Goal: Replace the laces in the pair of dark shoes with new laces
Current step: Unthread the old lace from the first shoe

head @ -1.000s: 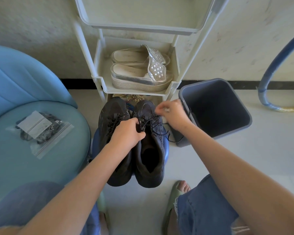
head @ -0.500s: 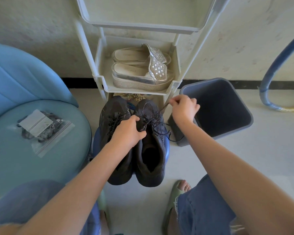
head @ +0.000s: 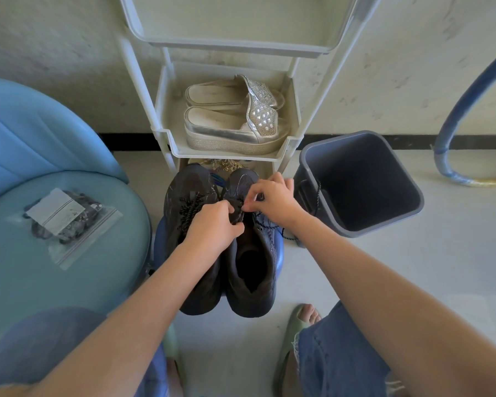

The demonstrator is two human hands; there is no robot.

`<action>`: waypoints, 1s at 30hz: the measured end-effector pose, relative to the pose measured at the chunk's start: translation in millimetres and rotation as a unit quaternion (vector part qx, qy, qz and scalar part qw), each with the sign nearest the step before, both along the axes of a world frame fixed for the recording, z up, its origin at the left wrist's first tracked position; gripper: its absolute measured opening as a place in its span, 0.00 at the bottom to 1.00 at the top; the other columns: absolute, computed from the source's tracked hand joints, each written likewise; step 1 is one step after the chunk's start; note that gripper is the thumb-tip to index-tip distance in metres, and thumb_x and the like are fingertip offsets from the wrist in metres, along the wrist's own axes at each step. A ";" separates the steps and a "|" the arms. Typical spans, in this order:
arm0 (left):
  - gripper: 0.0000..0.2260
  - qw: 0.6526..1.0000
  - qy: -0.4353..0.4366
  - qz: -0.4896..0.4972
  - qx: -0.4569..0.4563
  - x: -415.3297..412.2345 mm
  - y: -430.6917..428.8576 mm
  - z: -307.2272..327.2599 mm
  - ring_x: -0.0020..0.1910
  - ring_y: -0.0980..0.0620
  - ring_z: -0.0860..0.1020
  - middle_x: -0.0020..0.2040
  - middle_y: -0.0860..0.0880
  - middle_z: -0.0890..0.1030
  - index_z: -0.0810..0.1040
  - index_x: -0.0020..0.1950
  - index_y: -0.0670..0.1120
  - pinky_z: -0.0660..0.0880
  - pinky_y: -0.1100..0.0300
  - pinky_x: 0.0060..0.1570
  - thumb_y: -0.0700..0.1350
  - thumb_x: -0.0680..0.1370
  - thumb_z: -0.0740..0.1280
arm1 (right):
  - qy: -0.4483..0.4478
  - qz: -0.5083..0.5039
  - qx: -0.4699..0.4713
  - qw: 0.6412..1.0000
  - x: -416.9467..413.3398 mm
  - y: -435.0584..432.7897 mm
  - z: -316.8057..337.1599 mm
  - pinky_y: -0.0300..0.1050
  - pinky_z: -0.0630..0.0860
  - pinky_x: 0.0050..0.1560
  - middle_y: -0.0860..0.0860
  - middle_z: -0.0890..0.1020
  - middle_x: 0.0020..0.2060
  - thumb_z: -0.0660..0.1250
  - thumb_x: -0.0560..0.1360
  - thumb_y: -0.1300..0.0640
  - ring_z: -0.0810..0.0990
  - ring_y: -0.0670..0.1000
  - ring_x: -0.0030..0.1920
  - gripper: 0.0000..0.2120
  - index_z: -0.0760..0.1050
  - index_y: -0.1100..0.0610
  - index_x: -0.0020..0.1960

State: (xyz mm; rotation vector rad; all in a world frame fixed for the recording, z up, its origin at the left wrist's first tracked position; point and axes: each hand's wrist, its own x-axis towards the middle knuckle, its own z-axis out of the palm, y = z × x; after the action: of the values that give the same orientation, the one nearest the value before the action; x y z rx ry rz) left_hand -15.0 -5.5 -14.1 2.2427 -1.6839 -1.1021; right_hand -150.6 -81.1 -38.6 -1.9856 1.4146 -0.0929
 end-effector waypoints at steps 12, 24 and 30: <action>0.15 0.998 -0.022 -0.035 -0.048 0.6 -10.0 -6.0 0.51 0.44 0.78 0.59 0.45 0.77 0.71 0.67 0.49 0.74 0.52 0.53 0.48 0.81 0.60 | 0.061 -0.181 -0.020 0.981 -29.4 -11.8 22.2 0.52 0.72 0.62 0.55 0.69 0.65 0.61 0.78 0.63 0.70 0.57 0.63 0.16 0.74 0.58 0.65; 0.06 0.958 -0.155 -0.161 -0.182 -16.7 -27.9 -33.0 0.56 0.50 0.73 0.52 0.50 0.77 0.79 0.52 0.47 0.70 0.56 0.47 0.45 0.78 0.64 | 0.087 0.019 0.212 0.973 -9.2 13.6 23.0 0.37 0.75 0.32 0.59 0.84 0.37 0.66 0.76 0.52 0.82 0.52 0.35 0.14 0.77 0.63 0.43; 0.06 0.963 0.099 0.195 -0.159 -14.2 -25.9 -34.2 0.44 0.47 0.79 0.46 0.47 0.77 0.75 0.49 0.42 0.75 0.53 0.44 0.39 0.81 0.60 | 0.056 0.011 0.231 0.971 -16.3 9.4 23.9 0.35 0.67 0.27 0.45 0.79 0.22 0.69 0.74 0.52 0.76 0.41 0.21 0.12 0.74 0.57 0.36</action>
State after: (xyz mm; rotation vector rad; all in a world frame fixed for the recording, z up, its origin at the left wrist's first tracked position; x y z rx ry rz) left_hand -29.2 -31.4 -48.3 2.0563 -1.1743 -0.8563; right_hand -166.9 -71.7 -14.7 -1.6374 1.3363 0.3362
